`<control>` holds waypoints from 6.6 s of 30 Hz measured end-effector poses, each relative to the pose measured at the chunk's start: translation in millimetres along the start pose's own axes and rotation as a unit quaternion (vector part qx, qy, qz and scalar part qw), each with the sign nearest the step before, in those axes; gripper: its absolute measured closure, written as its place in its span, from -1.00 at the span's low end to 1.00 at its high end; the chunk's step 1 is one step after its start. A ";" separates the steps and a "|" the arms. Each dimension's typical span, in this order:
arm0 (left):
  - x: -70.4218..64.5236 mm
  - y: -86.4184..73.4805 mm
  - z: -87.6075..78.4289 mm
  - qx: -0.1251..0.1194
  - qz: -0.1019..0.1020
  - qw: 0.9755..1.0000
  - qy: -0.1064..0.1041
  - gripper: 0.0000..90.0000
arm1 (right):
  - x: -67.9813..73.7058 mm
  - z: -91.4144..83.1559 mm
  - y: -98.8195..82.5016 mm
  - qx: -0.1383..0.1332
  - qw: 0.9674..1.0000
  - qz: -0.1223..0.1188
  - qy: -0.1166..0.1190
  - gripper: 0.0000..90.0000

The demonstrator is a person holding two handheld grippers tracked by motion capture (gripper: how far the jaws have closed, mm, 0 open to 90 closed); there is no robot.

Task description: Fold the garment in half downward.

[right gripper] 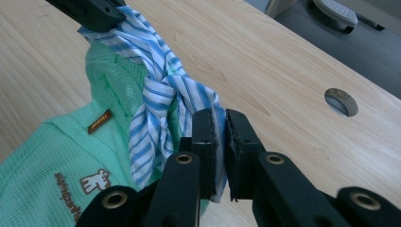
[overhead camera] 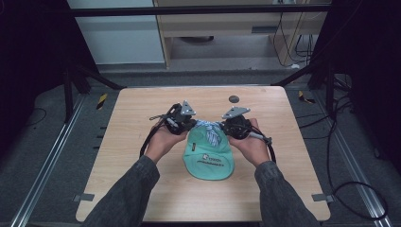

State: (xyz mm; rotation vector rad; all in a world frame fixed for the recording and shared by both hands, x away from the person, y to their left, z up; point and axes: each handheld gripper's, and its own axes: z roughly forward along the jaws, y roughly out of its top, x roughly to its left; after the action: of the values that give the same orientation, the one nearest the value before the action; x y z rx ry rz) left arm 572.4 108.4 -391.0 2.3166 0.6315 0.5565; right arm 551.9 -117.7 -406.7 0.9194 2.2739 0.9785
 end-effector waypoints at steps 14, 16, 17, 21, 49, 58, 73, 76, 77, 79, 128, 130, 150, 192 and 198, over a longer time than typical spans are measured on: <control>-0.8 -0.2 0.6 -0.012 -0.001 1.000 0.004 0.95 | 2.6 -4.4 -6.8 -0.011 1.000 0.002 -0.002 0.84; -1.3 1.2 -0.2 -0.016 0.000 1.000 0.005 0.95 | 2.7 -7.0 -5.4 -0.013 1.000 -0.001 -0.003 0.84; -2.4 1.2 -0.8 -0.014 0.004 1.000 0.004 0.95 | 3.1 -8.3 -5.2 -0.013 1.000 -0.002 -0.004 0.84; -9.2 -4.9 -2.4 -0.015 0.013 1.000 0.002 0.95 | 6.8 -10.0 -9.0 -0.012 1.000 -0.008 -0.003 0.84; -38.0 -33.6 -9.5 -0.024 0.003 0.999 -0.020 0.95 | 29.6 -13.9 -33.1 -0.012 0.999 -0.029 0.009 0.81; -45.8 -42.8 -9.8 -0.023 0.003 0.999 -0.034 0.95 | 34.0 -15.7 -40.2 -0.005 0.999 -0.036 0.018 0.82; -52.3 -52.5 -11.0 -0.022 0.001 0.999 -0.049 0.95 | 39.6 -20.5 -47.3 0.001 0.999 -0.036 0.030 0.68; -53.1 -55.1 -9.8 -0.020 0.001 0.998 -0.052 0.94 | 40.9 -19.8 -48.8 0.005 0.999 -0.031 0.033 0.59; -53.3 -56.0 -9.6 -0.020 0.000 0.998 -0.052 0.95 | 41.1 -19.8 -49.0 0.007 0.999 -0.033 0.034 0.59; -53.4 -56.9 -9.5 -0.020 -0.001 0.998 -0.053 0.94 | 42.0 -19.2 -49.9 0.009 0.999 -0.034 0.036 0.54; -61.7 -90.7 -16.8 -0.034 -0.029 0.996 -0.076 0.93 | 69.5 -31.0 -68.0 0.021 0.996 -0.043 0.072 0.82; -62.2 -90.0 -17.6 -0.034 -0.029 0.996 -0.075 0.93 | 69.4 -31.4 -67.9 0.019 0.996 -0.043 0.073 0.82; -73.2 -88.9 -18.1 -0.038 -0.016 0.996 -0.080 0.94 | 68.2 -41.3 -71.7 0.023 0.996 -0.062 0.067 0.85; -101.7 -108.5 -5.3 -0.050 -0.004 0.996 -0.067 0.40 | 80.1 -42.9 -94.1 0.039 0.992 -0.081 0.088 0.74; -103.4 -111.8 -7.4 -0.043 0.007 0.997 -0.066 0.69 | 82.7 -42.0 -98.0 0.041 0.992 -0.080 0.090 0.79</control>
State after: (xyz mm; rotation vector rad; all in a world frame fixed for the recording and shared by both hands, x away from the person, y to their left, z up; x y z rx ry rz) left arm 454.3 127.1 -485.6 2.2564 0.5176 0.4241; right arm 432.9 -125.0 -469.9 0.6913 2.5112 0.9375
